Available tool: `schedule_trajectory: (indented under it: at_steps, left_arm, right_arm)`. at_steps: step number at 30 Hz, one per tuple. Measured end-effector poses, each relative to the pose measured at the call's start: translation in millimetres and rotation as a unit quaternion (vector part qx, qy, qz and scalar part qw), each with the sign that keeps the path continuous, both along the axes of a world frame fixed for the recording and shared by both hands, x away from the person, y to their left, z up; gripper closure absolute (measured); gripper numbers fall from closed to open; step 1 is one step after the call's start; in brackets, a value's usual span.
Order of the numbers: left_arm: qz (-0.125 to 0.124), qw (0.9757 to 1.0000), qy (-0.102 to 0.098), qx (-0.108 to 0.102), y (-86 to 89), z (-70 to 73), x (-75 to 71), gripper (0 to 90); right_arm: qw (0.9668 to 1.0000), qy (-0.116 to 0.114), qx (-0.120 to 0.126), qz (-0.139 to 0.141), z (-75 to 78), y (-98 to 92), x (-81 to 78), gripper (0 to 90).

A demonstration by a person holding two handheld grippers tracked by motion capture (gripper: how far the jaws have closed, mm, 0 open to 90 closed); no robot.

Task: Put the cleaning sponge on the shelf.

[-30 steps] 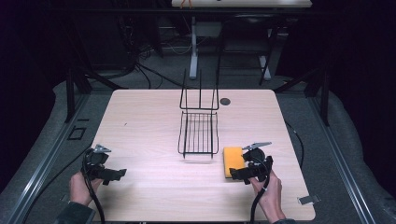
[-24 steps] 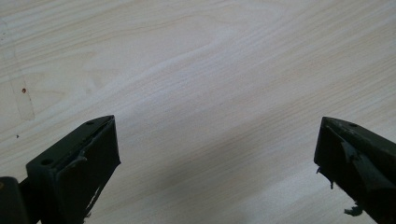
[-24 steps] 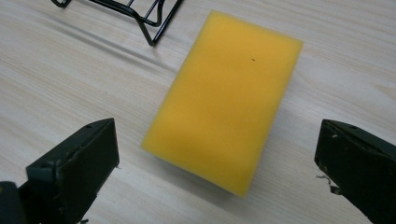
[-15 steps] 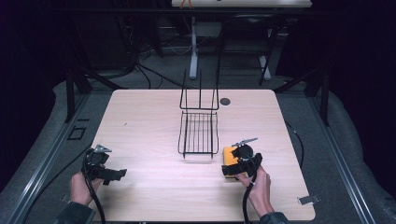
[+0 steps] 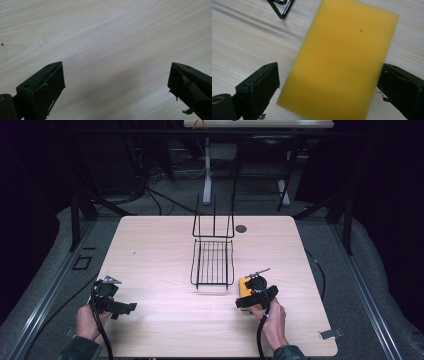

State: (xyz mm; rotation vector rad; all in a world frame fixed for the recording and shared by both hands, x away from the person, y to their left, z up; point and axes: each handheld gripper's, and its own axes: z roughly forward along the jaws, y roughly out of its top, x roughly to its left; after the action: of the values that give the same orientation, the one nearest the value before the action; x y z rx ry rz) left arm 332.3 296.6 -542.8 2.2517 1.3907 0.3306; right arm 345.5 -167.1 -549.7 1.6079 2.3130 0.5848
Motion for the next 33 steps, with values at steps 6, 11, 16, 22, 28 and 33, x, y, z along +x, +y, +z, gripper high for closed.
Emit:
schedule_trajectory:
  at_steps: [6, 11, 16, 22, 28, 33]
  left_arm:
    - [0.003, 1.0, 0.002, -0.002, 0.7, -0.3, -0.2, 1.1]
    - [0.009, 0.9999, 0.007, -0.006, 1.9, -1.2, 0.1, 1.3]
    - [0.008, 0.9999, 0.005, -0.005, 1.3, -1.6, 0.3, 1.3]
    - [0.006, 1.0, 0.006, -0.002, 1.9, -1.2, 0.3, 1.4]
    - [-0.002, 0.9999, 0.0, 0.013, 0.4, -0.3, -0.2, 1.8]
    - [-0.006, 0.9998, 0.001, 0.018, -0.8, -0.4, -0.5, 1.9]
  right_arm:
    - [0.9999, 0.011, -0.008, -0.002, -2.6, -0.6, -0.3, 11.7]
    - [0.9999, 0.008, -0.009, 0.0, -2.2, -2.0, -0.2, 14.7]
    - [0.9999, 0.006, -0.013, 0.003, -1.0, -2.8, -0.5, 16.3]
    - [0.9999, -0.004, -0.014, 0.005, 2.0, -6.2, -0.6, 17.3]
    - [0.9999, -0.009, -0.013, 0.005, 9.7, -10.0, -1.9, 17.7]
    - [0.9998, -0.015, -0.013, 0.004, 12.6, -11.6, -2.6, 17.9]
